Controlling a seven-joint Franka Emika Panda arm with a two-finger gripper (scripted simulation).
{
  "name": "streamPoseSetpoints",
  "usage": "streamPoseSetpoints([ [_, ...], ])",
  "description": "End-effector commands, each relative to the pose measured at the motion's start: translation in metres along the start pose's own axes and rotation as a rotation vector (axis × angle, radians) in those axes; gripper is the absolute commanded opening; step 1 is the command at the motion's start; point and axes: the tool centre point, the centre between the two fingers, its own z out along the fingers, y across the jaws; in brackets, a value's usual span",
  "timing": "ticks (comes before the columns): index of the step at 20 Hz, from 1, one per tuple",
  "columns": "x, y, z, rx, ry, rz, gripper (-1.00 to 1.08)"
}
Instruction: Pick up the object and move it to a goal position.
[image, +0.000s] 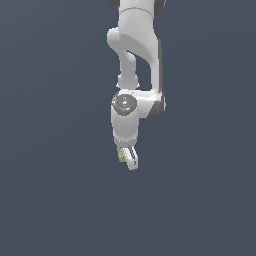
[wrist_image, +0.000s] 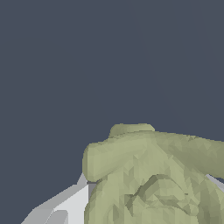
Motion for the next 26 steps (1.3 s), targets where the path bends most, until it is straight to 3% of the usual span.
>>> streamPoseSetpoints([
  [1,-0.022,-0.017,-0.010,0.000,0.001,0.000,-1.00],
  [15,-0.130,-0.107,-0.057,0.000,0.000,0.000,-1.00],
  [26,-0.167,-0.142,-0.074,0.001,-0.001,0.000,-1.00],
])
